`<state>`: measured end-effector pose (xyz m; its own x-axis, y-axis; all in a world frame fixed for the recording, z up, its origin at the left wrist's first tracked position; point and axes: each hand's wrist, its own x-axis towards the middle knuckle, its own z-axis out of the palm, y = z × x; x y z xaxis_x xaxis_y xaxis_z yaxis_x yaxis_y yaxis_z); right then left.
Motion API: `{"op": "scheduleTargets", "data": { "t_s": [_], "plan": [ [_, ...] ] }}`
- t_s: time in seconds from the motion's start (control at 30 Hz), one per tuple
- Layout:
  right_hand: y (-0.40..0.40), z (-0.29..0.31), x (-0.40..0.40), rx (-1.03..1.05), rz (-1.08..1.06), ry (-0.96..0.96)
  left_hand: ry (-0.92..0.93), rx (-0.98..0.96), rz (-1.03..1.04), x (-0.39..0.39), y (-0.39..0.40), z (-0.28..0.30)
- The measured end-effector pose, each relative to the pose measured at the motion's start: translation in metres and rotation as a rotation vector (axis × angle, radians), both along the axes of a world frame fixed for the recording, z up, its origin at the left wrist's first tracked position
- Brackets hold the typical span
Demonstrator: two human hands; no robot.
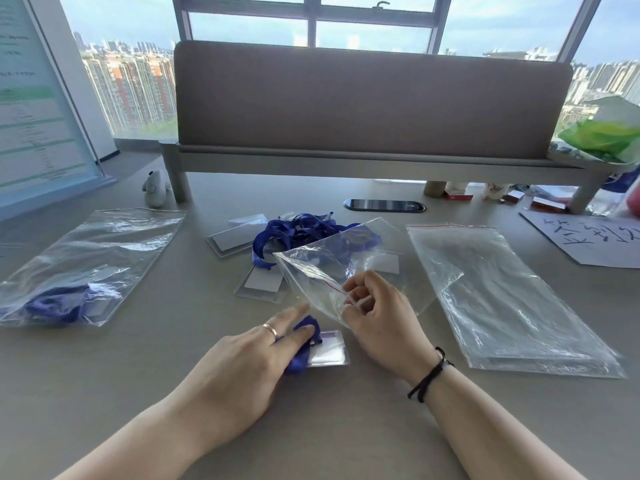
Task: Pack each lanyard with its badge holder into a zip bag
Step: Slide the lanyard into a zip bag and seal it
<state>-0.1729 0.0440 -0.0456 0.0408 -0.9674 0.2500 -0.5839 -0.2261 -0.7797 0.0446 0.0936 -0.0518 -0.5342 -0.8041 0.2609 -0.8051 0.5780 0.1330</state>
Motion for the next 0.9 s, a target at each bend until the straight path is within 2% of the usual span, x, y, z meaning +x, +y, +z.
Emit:
{"op": "scheduleTargets", "data": {
  "t_s": [0.2,0.43,0.5,0.67,0.9],
  "plan": [
    [0.0,-0.001,0.0,0.029,0.009,0.026,0.12,0.008,-0.04,0.013,-0.006,-0.004],
    [-0.002,0.003,-0.002,0.103,0.038,-0.017,0.306,-0.164,-0.107,0.007,-0.003,0.017],
    [-0.001,0.002,-0.002,0.103,0.054,0.008,0.259,-0.214,-0.116,0.007,-0.004,0.017],
    [0.003,0.005,0.0,0.061,0.098,0.081,-0.048,-0.274,-0.053,0.015,-0.012,0.016],
    [0.008,0.013,0.003,-0.045,0.096,0.028,-0.162,-0.325,-0.02,0.01,-0.012,0.015]
  ]
}}
